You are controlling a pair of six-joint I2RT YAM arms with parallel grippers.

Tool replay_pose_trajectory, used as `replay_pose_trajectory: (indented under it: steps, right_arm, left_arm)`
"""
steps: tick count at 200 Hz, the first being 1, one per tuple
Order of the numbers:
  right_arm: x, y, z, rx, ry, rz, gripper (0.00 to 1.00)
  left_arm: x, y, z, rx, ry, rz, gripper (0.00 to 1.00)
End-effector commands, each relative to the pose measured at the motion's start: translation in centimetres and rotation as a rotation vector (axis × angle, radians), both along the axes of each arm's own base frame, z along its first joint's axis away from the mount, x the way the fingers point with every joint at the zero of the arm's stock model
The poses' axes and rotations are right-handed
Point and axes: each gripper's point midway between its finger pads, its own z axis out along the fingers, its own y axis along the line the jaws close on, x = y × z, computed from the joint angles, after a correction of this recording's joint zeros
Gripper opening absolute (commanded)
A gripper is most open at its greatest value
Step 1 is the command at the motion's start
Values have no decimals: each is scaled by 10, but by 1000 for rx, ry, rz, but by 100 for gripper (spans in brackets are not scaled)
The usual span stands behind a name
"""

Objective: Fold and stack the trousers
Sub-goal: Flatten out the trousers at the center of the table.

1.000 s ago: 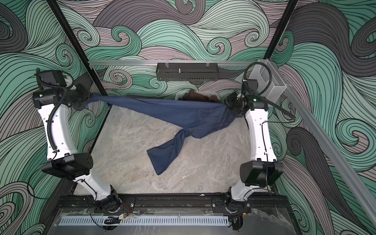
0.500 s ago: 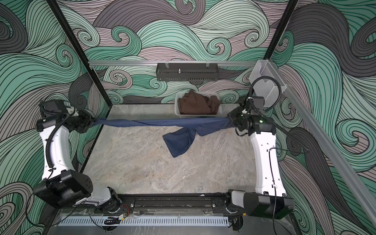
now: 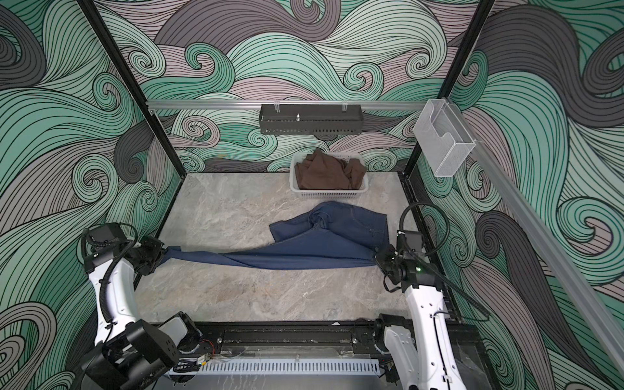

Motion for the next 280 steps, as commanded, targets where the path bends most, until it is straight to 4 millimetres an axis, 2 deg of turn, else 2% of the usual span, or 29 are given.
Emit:
replay_pose_trajectory:
  steps: [1, 34, 42, 52, 62, 68, 77, 83, 111, 128, 151, 182, 211, 247, 280]
  right_arm:
    - [-12, -14, -20, -79, 40, -22, 0]
    - [-35, -10, -44, -83, 101, 15, 0]
    - [-35, -8, -43, -87, 92, 33, 0]
    - [-37, -7, -37, -92, 95, 36, 0]
    - [-40, -7, -35, -93, 101, 40, 0]
    - [-43, -7, -34, -97, 108, 41, 8]
    - [-48, -6, -33, -91, 117, 44, 29]
    - [-51, -4, -31, -82, 113, 42, 38]
    - [-65, -2, -20, -65, 87, 19, 60]
    - [-73, -1, -11, -58, 79, 4, 65]
    - [-75, 4, 1, -26, 57, -2, 65]
    - [-67, 12, 14, 21, 47, 13, 64]
    - [-56, 19, 18, 48, 30, 29, 62]
    - [-33, 32, 20, 29, 34, 101, 60]
    - [-9, 52, 10, 3, 51, 196, 61]
  left_arm:
    - [-9, 28, 3, 160, 6, 66, 0]
    - [-24, 24, -9, 184, 30, 84, 15]
    - [-27, 22, -11, 179, 36, 85, 24]
    - [-30, 19, -10, 176, 36, 84, 43]
    - [-32, 17, -5, 174, 30, 84, 54]
    - [-32, 15, -1, 171, 26, 83, 59]
    - [-33, 11, 5, 160, 14, 77, 64]
    - [-33, 8, 7, 150, 5, 75, 66]
    - [-25, -16, 14, 40, -56, 13, 67]
    - [-18, -31, 18, -17, -98, -48, 67]
    - [-10, -44, 16, -77, -118, -97, 67]
    - [-2, -50, 4, -135, -116, -124, 68]
    - [-1, -44, -10, -120, -59, -122, 68]
    - [5, -36, -35, -52, 83, -149, 68]
    - [7, -26, -58, -2, 270, -151, 72]
